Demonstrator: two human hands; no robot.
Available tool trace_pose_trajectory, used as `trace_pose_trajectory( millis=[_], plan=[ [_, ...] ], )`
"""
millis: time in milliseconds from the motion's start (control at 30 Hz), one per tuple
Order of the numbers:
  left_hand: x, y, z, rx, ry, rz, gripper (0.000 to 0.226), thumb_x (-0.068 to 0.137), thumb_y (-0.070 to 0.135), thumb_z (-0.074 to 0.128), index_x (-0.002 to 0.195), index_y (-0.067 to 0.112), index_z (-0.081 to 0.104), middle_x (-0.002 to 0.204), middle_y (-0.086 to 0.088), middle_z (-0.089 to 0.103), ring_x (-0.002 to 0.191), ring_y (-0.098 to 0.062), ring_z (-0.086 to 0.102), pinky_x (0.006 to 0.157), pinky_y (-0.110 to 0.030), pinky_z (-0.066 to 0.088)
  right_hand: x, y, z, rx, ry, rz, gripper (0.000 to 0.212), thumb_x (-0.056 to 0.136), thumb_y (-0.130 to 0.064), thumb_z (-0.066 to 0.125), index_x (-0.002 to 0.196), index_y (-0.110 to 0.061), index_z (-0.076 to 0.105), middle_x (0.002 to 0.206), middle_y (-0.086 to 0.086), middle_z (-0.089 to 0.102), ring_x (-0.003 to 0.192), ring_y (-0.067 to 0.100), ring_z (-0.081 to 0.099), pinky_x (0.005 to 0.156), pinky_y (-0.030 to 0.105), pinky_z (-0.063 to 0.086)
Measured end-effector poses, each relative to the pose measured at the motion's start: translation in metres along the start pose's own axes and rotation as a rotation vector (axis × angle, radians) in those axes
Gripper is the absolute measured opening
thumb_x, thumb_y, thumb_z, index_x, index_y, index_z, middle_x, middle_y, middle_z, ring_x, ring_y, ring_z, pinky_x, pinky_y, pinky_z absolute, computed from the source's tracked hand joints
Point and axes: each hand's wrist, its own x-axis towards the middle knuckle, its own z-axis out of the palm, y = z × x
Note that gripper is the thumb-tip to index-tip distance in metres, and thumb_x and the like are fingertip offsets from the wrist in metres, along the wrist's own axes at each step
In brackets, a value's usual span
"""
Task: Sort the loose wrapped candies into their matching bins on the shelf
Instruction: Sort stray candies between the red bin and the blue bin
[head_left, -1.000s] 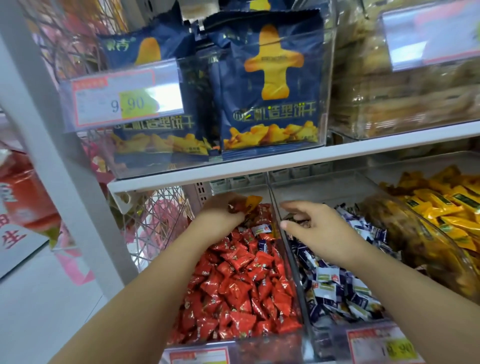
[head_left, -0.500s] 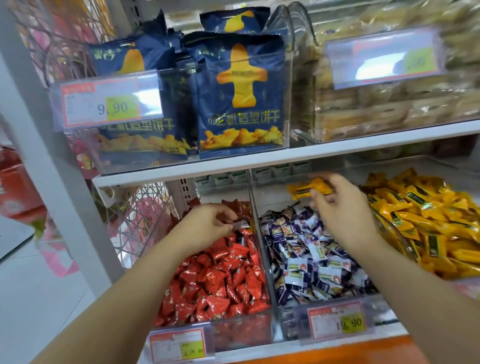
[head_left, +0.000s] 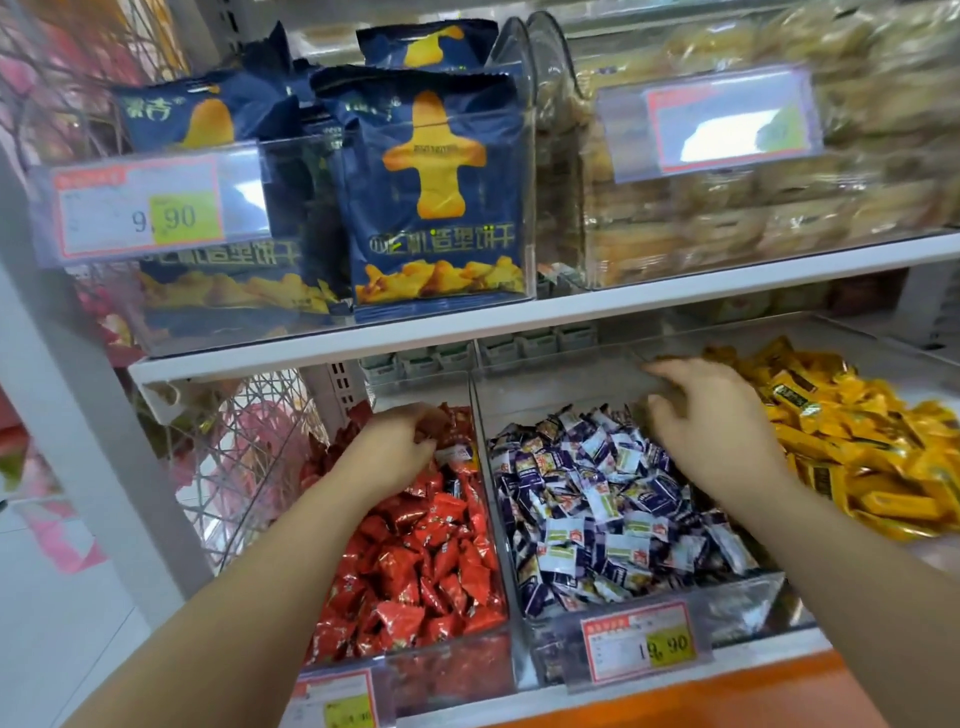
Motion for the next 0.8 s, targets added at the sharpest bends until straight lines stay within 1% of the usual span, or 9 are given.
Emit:
trace_pose_trajectory(
  millis=[100, 200, 267, 333, 433, 533, 567, 667, 800],
  plan=[
    [0.009, 0.003, 0.003, 0.001, -0.092, 0.058, 0.033, 0.092, 0.017, 0.057, 0.125, 0.02, 0.058, 0.126, -0.003, 0.06, 0.11, -0.017, 0.055, 0.085, -0.019, 0.039, -0.006, -0.03, 0.012, 0.157, -0.186, -0.109, 0.034, 0.094, -0.02, 0.054, 0.127, -0.022, 0.058, 0.126, -0.005, 0.06, 0.114, 0.013, 0.054, 0.096, 0.022, 0.037],
    [0.019, 0.003, 0.007, 0.074, -0.244, 0.11, 0.029, 0.092, 0.019, 0.058, 0.121, 0.021, 0.062, 0.124, 0.0, 0.058, 0.103, -0.01, 0.052, 0.08, -0.016, 0.034, -0.011, -0.052, 0.033, 0.35, -0.467, -0.16, 0.033, 0.096, -0.026, 0.052, 0.129, -0.03, 0.056, 0.13, -0.009, 0.057, 0.111, 0.002, 0.053, 0.094, 0.017, 0.038],
    [0.025, -0.001, 0.007, 0.149, -0.319, 0.103, 0.036, 0.092, 0.021, 0.057, 0.127, 0.022, 0.059, 0.126, -0.004, 0.055, 0.107, -0.017, 0.053, 0.086, -0.02, 0.038, -0.012, -0.063, 0.045, 0.429, -0.578, -0.147, 0.034, 0.097, -0.03, 0.049, 0.131, -0.032, 0.052, 0.127, -0.01, 0.057, 0.093, -0.011, 0.053, 0.083, 0.012, 0.039],
    [0.028, -0.008, 0.003, 0.237, -0.352, 0.056, 0.039, 0.09, 0.027, 0.057, 0.129, 0.02, 0.057, 0.125, -0.009, 0.054, 0.108, -0.024, 0.054, 0.091, -0.028, 0.044, -0.013, -0.072, 0.053, 0.469, -0.61, -0.128, 0.035, 0.097, -0.032, 0.048, 0.132, -0.033, 0.052, 0.125, -0.009, 0.058, 0.09, -0.012, 0.053, 0.075, 0.009, 0.038],
    [0.03, -0.02, -0.002, 0.314, -0.358, -0.041, 0.046, 0.087, 0.039, 0.059, 0.13, 0.023, 0.057, 0.131, -0.008, 0.051, 0.113, -0.025, 0.054, 0.095, -0.033, 0.046, -0.009, -0.077, 0.056, 0.491, -0.598, -0.107, 0.034, 0.096, -0.032, 0.05, 0.13, -0.032, 0.054, 0.127, -0.007, 0.058, 0.1, -0.003, 0.054, 0.08, 0.013, 0.039],
    [0.029, -0.028, -0.006, 0.349, -0.362, -0.111, 0.056, 0.085, 0.045, 0.061, 0.135, 0.02, 0.053, 0.139, -0.008, 0.045, 0.12, -0.026, 0.051, 0.099, -0.035, 0.045, -0.007, -0.076, 0.055, 0.492, -0.635, -0.098, 0.031, 0.096, -0.032, 0.05, 0.126, -0.034, 0.056, 0.112, -0.014, 0.058, 0.064, -0.018, 0.051, 0.075, 0.013, 0.039],
    [0.028, -0.029, -0.007, 0.332, -0.355, -0.118, 0.057, 0.085, 0.044, 0.062, 0.136, 0.021, 0.052, 0.14, -0.006, 0.046, 0.121, -0.025, 0.051, 0.1, -0.034, 0.044, -0.006, -0.076, 0.056, 0.48, -0.642, -0.102, 0.03, 0.096, -0.033, 0.05, 0.125, -0.036, 0.056, 0.111, -0.014, 0.058, 0.062, -0.02, 0.049, 0.072, 0.012, 0.039],
    [0.028, -0.025, -0.008, 0.18, -0.266, -0.025, 0.048, 0.088, 0.039, 0.062, 0.133, 0.026, 0.053, 0.134, 0.0, 0.054, 0.116, -0.019, 0.054, 0.093, -0.026, 0.044, -0.005, -0.075, 0.057, 0.455, -0.623, -0.109, 0.03, 0.094, -0.035, 0.052, 0.124, -0.039, 0.056, 0.119, -0.012, 0.062, 0.073, -0.018, 0.049, 0.068, 0.005, 0.036],
    [0.028, -0.016, 0.0, 0.088, -0.295, 0.06, 0.043, 0.09, 0.031, 0.061, 0.132, 0.022, 0.054, 0.129, 0.0, 0.057, 0.115, -0.02, 0.055, 0.093, -0.028, 0.045, -0.007, -0.079, 0.051, 0.5, -0.639, -0.082, 0.031, 0.096, -0.028, 0.051, 0.126, -0.03, 0.057, 0.071, -0.023, 0.061, 0.036, -0.015, 0.044, 0.044, 0.002, 0.031]
  ],
)
